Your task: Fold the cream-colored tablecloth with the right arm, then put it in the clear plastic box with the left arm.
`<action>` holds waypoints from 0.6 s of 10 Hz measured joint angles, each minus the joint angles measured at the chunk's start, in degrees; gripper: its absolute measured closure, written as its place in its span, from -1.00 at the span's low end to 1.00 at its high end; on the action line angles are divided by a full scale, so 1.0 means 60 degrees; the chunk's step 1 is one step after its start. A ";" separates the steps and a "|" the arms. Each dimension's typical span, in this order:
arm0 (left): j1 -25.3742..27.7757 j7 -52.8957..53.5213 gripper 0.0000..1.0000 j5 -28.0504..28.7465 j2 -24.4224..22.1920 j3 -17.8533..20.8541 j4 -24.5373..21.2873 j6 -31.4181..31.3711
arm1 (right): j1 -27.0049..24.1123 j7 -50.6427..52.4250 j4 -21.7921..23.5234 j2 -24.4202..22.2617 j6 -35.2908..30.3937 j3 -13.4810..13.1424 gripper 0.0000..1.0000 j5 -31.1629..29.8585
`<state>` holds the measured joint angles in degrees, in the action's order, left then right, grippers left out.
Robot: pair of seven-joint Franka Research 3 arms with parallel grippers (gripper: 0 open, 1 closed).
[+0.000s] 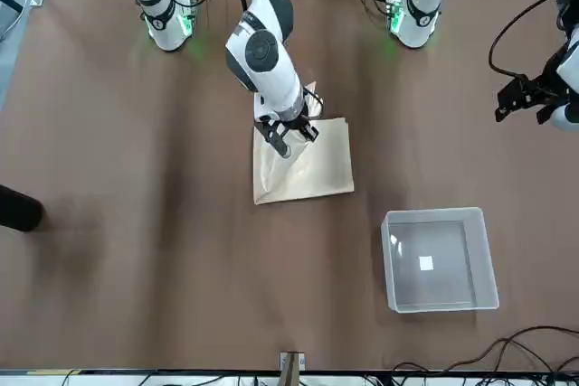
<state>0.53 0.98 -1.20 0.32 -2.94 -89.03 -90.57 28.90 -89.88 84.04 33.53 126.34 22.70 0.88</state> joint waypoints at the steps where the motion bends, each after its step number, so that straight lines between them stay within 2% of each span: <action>1: 0.0000 0.0000 -0.98 0.0000 0.0000 0.0000 0.0000 0.0000 | 0.0028 -0.0008 -0.0047 0.0053 0.0003 0.0000 0.93 -0.0012; 6: 0.0004 0.0000 -0.98 0.0000 0.0002 0.0004 0.0000 0.0000 | 0.0200 -0.0089 -0.0075 0.0341 0.0381 -0.0078 0.93 -0.0211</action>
<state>0.56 0.98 -1.20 0.33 -2.91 -89.03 -90.57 30.10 -90.42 83.59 35.57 128.62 22.24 -0.38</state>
